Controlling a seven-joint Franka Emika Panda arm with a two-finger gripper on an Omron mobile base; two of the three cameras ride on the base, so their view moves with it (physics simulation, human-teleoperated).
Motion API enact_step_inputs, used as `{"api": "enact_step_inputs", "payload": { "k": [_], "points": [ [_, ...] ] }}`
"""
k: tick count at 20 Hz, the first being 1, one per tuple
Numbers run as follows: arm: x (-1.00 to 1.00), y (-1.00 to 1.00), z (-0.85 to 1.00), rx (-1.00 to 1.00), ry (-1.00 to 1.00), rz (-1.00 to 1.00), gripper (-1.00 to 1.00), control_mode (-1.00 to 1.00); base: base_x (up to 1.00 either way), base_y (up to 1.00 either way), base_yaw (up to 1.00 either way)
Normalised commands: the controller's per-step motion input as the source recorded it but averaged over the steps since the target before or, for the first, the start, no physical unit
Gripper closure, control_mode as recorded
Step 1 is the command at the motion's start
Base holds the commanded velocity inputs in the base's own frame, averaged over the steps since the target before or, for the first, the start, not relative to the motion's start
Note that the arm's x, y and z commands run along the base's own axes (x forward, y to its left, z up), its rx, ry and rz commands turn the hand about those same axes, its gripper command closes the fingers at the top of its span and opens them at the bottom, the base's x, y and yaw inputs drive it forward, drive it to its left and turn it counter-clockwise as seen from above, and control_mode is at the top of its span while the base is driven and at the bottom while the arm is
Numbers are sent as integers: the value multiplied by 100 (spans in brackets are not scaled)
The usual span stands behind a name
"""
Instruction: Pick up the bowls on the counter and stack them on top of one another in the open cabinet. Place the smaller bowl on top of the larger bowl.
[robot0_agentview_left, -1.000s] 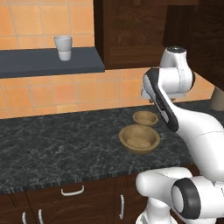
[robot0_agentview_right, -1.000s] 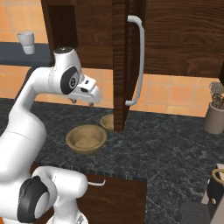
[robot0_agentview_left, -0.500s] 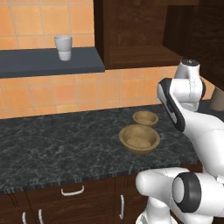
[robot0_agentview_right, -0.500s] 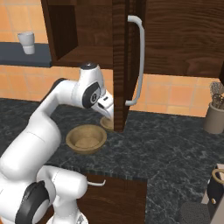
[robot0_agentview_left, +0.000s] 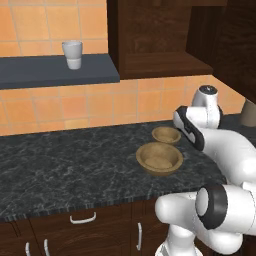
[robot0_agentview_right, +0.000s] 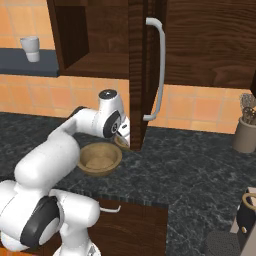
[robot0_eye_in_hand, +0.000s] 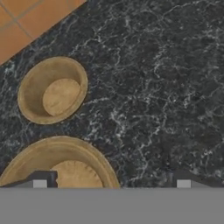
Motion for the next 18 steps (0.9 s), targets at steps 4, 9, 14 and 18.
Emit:
{"api": "enact_step_inputs", "payload": {
  "k": [4, 9, 14, 18],
  "points": [
    [71, 0, -39, 5, 0, 0, -100, -100, 0, 0, 0],
    [53, -1, -42, 4, 0, 0, -100, -100, 0, 0, 0],
    [46, -4, -44, 3, 3, 0, -100, -100, 0, 0, 0],
    [38, -20, -45, 7, 4, 0, -100, -100, 0, 0, 0]
  ]
}}
